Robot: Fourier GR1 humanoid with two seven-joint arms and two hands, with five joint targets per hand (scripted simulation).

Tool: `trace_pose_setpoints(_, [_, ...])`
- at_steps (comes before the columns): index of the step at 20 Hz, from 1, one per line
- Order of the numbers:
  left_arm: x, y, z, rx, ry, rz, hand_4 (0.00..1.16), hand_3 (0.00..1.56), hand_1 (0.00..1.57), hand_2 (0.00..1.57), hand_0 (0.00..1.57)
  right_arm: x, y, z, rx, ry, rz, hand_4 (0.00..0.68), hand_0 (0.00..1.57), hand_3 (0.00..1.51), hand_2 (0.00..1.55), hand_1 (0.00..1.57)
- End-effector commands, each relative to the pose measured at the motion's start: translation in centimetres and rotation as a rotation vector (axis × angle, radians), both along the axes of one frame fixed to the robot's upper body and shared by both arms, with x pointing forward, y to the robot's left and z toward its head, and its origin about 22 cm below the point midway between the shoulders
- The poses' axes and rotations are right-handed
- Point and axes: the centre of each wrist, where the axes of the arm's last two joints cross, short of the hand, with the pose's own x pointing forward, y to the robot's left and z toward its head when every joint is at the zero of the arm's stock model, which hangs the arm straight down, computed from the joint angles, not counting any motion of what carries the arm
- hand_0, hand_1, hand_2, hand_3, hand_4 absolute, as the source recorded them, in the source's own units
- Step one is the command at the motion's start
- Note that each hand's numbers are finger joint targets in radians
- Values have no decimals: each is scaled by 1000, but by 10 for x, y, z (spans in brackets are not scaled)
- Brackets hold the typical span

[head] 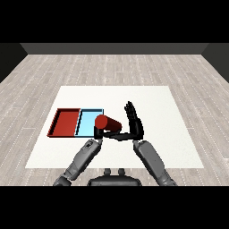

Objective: Pick the red can and put it in the red box

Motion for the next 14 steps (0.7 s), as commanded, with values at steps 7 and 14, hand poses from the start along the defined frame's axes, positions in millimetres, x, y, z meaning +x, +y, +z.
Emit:
trace_pose_setpoints(7, [18,48,24,18,-35,99,1139,1484,1571,1571,1571,-37,-80,9,21,-37,-66,0,0,0,0,0])
trace_pose_setpoints(14, [33,143,39,132,-22,229,1118,1490,1571,1571,1571,-56,-109,-10,34,31,-155,0,0,0,0,0])
